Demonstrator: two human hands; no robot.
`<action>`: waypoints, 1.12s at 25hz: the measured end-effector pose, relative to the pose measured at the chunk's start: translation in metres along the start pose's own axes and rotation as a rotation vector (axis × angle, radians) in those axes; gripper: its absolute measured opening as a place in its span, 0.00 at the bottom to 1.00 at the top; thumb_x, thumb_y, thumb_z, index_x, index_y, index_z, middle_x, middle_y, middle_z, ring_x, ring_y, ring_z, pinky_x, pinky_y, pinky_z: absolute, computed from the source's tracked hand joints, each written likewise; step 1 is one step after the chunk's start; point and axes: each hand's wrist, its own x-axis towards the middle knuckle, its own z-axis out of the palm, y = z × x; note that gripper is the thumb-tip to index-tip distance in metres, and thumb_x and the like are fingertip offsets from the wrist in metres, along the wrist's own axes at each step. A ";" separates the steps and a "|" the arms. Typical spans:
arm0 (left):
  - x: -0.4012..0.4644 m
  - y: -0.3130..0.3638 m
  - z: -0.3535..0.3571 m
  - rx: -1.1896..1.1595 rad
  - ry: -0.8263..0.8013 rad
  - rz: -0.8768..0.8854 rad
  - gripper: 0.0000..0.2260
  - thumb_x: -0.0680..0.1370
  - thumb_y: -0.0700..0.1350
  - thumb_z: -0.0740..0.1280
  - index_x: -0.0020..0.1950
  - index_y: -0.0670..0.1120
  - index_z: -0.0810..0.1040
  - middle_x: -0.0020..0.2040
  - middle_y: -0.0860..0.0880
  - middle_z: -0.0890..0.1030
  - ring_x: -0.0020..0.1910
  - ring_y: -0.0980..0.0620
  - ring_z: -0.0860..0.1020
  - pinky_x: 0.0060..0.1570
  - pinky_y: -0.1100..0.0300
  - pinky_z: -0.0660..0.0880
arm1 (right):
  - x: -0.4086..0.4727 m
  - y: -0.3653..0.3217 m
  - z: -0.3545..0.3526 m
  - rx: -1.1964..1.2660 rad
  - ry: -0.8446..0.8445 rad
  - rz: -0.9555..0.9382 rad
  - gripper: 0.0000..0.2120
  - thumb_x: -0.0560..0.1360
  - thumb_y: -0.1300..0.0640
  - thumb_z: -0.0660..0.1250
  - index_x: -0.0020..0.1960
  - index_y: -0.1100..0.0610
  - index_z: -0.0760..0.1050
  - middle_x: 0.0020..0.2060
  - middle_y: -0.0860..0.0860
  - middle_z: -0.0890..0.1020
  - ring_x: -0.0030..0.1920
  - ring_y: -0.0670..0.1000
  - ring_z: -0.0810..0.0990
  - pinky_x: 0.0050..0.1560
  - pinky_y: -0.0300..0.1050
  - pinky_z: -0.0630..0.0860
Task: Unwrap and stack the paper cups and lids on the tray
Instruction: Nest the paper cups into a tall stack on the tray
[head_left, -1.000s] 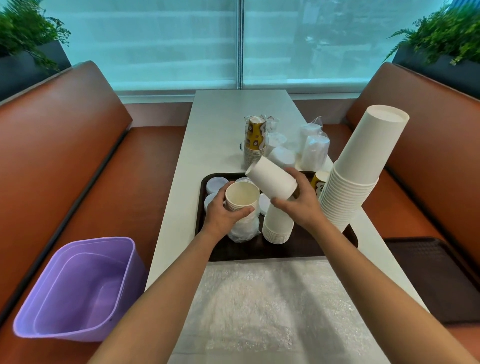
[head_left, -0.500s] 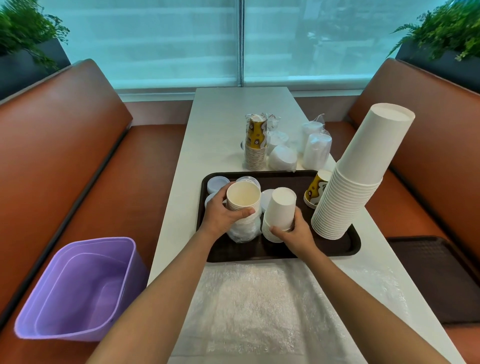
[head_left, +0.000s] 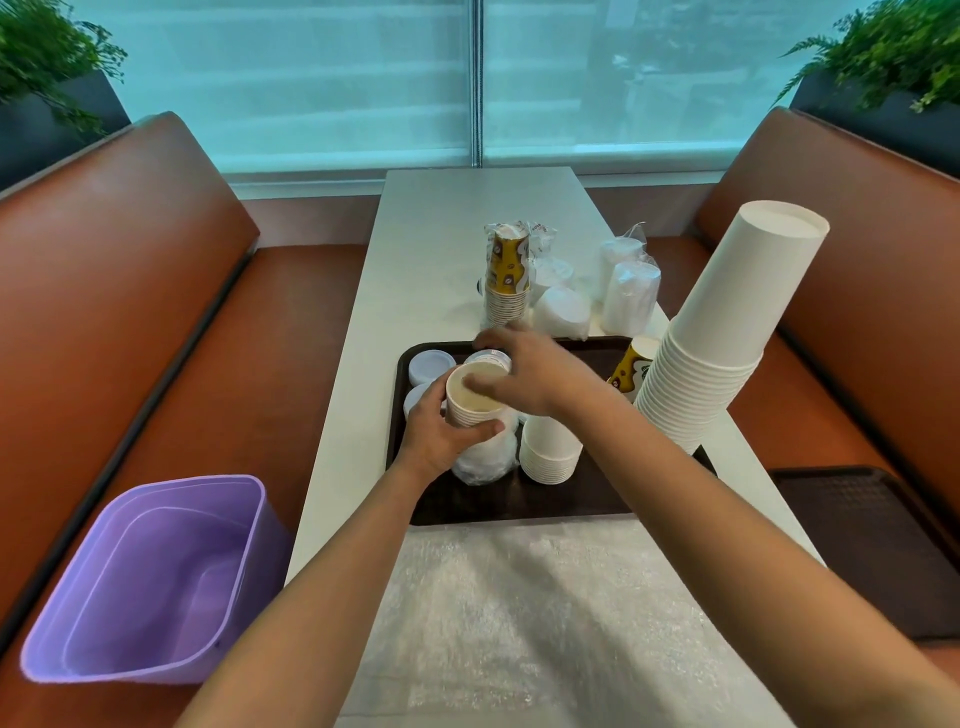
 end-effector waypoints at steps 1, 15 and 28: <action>0.000 0.002 0.001 0.002 0.002 -0.008 0.34 0.66 0.40 0.78 0.69 0.46 0.69 0.58 0.52 0.76 0.56 0.56 0.73 0.48 0.75 0.72 | 0.011 -0.009 0.002 -0.148 -0.141 0.014 0.31 0.72 0.44 0.69 0.71 0.52 0.66 0.66 0.52 0.69 0.65 0.55 0.70 0.62 0.51 0.71; -0.001 -0.001 0.001 -0.060 -0.010 -0.053 0.30 0.66 0.41 0.78 0.66 0.46 0.70 0.56 0.54 0.76 0.58 0.52 0.75 0.52 0.67 0.72 | 0.039 -0.025 -0.019 -0.362 -0.194 -0.062 0.36 0.66 0.50 0.75 0.70 0.53 0.66 0.63 0.52 0.73 0.60 0.54 0.73 0.49 0.45 0.72; -0.002 -0.005 0.002 -0.040 0.004 0.017 0.34 0.65 0.40 0.79 0.68 0.47 0.69 0.59 0.54 0.75 0.57 0.58 0.73 0.52 0.75 0.70 | -0.024 0.070 0.026 0.461 0.401 0.157 0.32 0.65 0.59 0.77 0.61 0.58 0.62 0.53 0.49 0.70 0.54 0.52 0.72 0.48 0.44 0.70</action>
